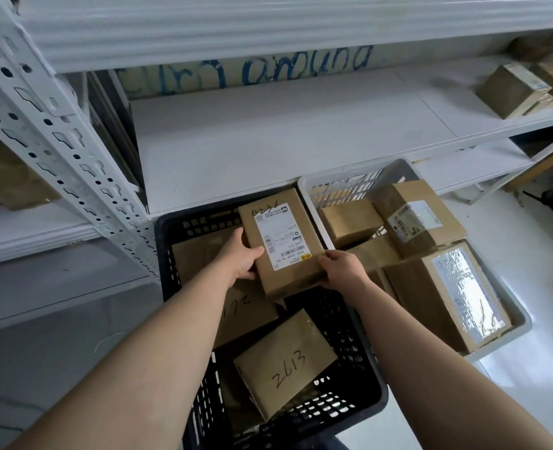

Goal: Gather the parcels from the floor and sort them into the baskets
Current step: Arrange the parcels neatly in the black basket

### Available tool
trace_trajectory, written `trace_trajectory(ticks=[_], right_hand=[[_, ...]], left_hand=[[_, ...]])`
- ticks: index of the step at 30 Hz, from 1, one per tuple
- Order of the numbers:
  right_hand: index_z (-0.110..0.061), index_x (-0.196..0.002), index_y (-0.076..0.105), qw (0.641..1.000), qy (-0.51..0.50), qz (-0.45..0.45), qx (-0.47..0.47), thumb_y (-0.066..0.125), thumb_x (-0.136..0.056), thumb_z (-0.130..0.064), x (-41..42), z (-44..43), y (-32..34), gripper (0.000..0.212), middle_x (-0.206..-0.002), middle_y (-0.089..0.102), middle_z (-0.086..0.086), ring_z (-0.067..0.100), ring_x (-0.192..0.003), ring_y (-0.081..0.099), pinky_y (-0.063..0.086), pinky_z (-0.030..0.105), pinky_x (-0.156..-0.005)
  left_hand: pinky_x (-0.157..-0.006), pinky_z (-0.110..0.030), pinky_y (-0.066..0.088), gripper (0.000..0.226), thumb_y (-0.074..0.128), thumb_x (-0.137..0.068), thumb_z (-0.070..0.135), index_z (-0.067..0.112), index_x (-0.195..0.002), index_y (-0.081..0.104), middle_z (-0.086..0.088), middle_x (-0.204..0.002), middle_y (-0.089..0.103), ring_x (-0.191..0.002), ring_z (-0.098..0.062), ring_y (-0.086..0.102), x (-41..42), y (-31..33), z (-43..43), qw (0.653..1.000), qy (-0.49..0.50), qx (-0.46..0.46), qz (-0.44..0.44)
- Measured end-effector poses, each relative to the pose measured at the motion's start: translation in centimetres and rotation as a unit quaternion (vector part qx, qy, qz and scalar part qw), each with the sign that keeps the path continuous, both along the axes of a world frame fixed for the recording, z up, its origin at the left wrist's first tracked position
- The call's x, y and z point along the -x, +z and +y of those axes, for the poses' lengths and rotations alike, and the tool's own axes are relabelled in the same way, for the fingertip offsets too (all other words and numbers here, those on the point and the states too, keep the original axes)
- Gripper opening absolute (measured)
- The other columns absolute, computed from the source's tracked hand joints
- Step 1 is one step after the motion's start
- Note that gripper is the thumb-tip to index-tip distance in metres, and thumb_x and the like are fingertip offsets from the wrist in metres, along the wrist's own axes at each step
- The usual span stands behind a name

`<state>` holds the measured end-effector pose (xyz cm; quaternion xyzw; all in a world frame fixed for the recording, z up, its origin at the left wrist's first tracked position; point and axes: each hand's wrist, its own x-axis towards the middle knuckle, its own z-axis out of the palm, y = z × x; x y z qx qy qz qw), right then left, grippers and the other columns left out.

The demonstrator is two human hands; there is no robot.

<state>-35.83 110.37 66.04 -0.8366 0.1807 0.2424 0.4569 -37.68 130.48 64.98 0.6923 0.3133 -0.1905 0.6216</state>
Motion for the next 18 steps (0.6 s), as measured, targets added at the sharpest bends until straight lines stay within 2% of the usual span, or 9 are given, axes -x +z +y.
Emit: trace_trajectory(ticks=[3, 7, 9, 13, 16, 18], right_hand=[[-0.007, -0.124, 0.062, 1.0, -0.016, 0.001, 0.023, 0.048, -0.099, -0.021, -0.3, 0.3, -0.5, 0.032, -0.106, 0.062, 0.007, 0.03, -0.106, 0.061, 0.053, 0.046, -0.094], [-0.007, -0.117, 0.066, 0.999, -0.045, 0.005, 0.03, 0.048, -0.099, -0.02, -0.8, 0.3, -1.1, 0.029, -0.102, 0.062, 0.008, 0.031, -0.102, 0.063, 0.055, 0.046, -0.09], [-0.005, -0.119, 0.064, 0.998, -0.051, 0.016, 0.031, 0.048, -0.099, -0.018, -0.9, 0.3, -1.2, 0.029, -0.104, 0.061, 0.009, 0.033, -0.103, 0.063, 0.055, 0.046, -0.089], [0.003, -0.125, 0.056, 0.995, -0.076, 0.062, -0.033, 0.045, -0.1, -0.011, -0.8, 0.5, -0.8, 0.032, -0.103, 0.059, 0.016, 0.036, -0.106, 0.065, 0.058, 0.043, -0.084], [-0.002, -0.128, 0.055, 0.996, -0.06, 0.065, -0.027, 0.057, -0.095, -0.018, -1.0, 0.5, -1.2, 0.036, -0.113, 0.061, 0.011, 0.029, -0.1, 0.065, 0.06, 0.044, -0.081], [-0.004, -0.132, 0.053, 0.996, -0.057, 0.064, -0.024, 0.071, -0.087, -0.026, -0.9, 0.7, -1.4, 0.054, -0.12, 0.06, 0.01, 0.027, -0.101, 0.064, 0.062, 0.041, -0.075]], left_hand=[[-0.073, -0.038, 0.059, 0.078, 0.063, -0.092, 0.014, 0.028, -0.153, 0.016, -0.003, -0.148, 0.04, -0.122, -0.025, 0.054, -0.4, 0.1, -0.5, 1.0, 0.004, -0.013, 0.0], [-0.068, -0.036, 0.059, 0.081, 0.064, -0.091, 0.012, 0.027, -0.154, 0.016, -0.004, -0.149, 0.038, -0.121, -0.026, 0.055, -0.9, 0.0, -0.8, 1.0, 0.011, -0.012, 0.003], [-0.073, -0.04, 0.059, 0.081, 0.065, -0.091, 0.012, 0.027, -0.154, 0.016, -0.003, -0.152, 0.033, -0.124, -0.026, 0.053, -0.9, -0.1, -0.9, 1.0, 0.023, -0.005, 0.005], [-0.08, -0.042, 0.059, 0.08, 0.065, -0.091, 0.014, 0.026, -0.153, 0.018, -0.002, -0.156, 0.028, -0.126, -0.027, 0.051, -1.0, 0.0, -1.1, 1.0, 0.018, -0.013, 0.008], [-0.079, -0.041, 0.059, 0.079, 0.067, -0.09, 0.014, 0.023, -0.153, 0.02, -0.004, -0.156, 0.029, -0.127, -0.028, 0.051, -1.1, -0.1, -1.1, 1.0, 0.02, -0.013, 0.014], [-0.08, -0.041, 0.059, 0.078, 0.067, -0.09, 0.014, 0.022, -0.153, 0.021, -0.005, -0.156, 0.029, -0.128, -0.028, 0.05, -1.1, -0.3, -1.1, 0.999, 0.025, -0.012, 0.016]])
